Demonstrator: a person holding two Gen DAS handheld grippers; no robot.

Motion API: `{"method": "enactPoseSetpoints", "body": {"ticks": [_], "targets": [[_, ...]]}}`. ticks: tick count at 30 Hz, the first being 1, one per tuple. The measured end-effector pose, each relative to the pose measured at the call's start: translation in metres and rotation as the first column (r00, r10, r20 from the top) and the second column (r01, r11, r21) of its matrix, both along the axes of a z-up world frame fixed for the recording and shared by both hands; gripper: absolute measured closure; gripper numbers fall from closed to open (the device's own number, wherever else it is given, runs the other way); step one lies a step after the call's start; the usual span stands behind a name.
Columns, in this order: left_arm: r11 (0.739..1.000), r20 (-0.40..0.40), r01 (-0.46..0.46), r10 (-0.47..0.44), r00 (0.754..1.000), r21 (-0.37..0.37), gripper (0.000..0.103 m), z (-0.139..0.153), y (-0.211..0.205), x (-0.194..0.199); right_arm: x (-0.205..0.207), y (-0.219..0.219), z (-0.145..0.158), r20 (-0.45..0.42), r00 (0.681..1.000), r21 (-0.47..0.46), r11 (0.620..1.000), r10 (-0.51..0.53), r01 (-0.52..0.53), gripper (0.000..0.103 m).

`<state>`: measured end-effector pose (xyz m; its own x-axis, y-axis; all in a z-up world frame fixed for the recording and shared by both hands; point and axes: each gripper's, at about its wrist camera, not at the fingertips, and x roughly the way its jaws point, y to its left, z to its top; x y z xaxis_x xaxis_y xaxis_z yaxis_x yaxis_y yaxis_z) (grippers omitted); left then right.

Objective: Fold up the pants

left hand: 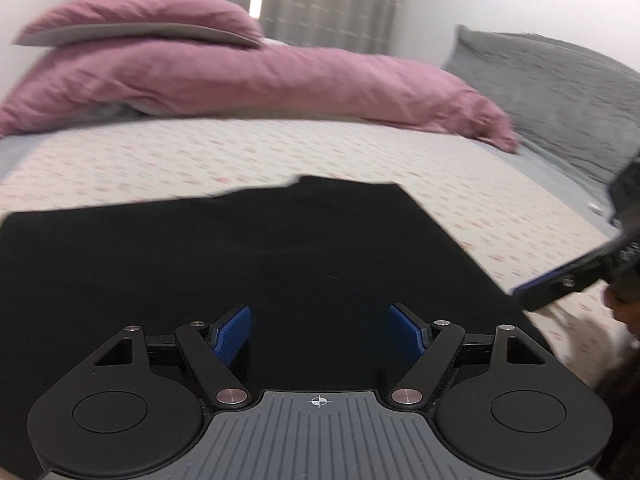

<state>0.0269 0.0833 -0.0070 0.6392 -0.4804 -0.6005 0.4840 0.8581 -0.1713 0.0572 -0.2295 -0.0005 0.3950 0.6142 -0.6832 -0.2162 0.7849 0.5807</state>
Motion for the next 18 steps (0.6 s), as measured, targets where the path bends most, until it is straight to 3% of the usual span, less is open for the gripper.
{"method": "enactPoseSetpoints", "body": {"ticks": [2,5,7,10,13,18], "targets": [[0.999,-0.011,0.053,-0.053,0.999,-0.004,0.026,-0.005,-0.013,-0.004,-0.005,-0.001,-0.003,-0.011,1.000,0.014,1.000,0.017,-0.017,0.026],[0.990,0.001,0.138,-0.138,0.990,0.010,0.026,-0.008,-0.029,-0.014,-0.012,-0.004,-0.005,-0.031,0.997,0.054,0.996,0.071,-0.069,0.045],[0.981,0.016,0.193,-0.193,0.981,0.021,0.026,-0.009,-0.040,-0.022,-0.011,-0.007,-0.009,-0.071,0.993,0.111,0.990,0.099,-0.091,0.064],[0.959,0.036,0.283,-0.284,0.958,0.028,0.026,-0.008,-0.054,-0.032,-0.013,-0.010,-0.016,-0.110,0.988,0.173,0.981,0.111,-0.091,0.076],[0.933,0.073,0.359,-0.361,0.930,0.040,0.026,-0.005,-0.064,-0.044,-0.010,-0.011,-0.013,-0.117,0.988,0.235,0.969,0.104,-0.074,0.083],[0.895,0.123,0.444,-0.446,0.886,0.045,0.026,-0.005,-0.078,-0.061,-0.003,-0.008,-0.001,-0.084,0.992,0.309,0.949,0.092,-0.062,0.084]]}}
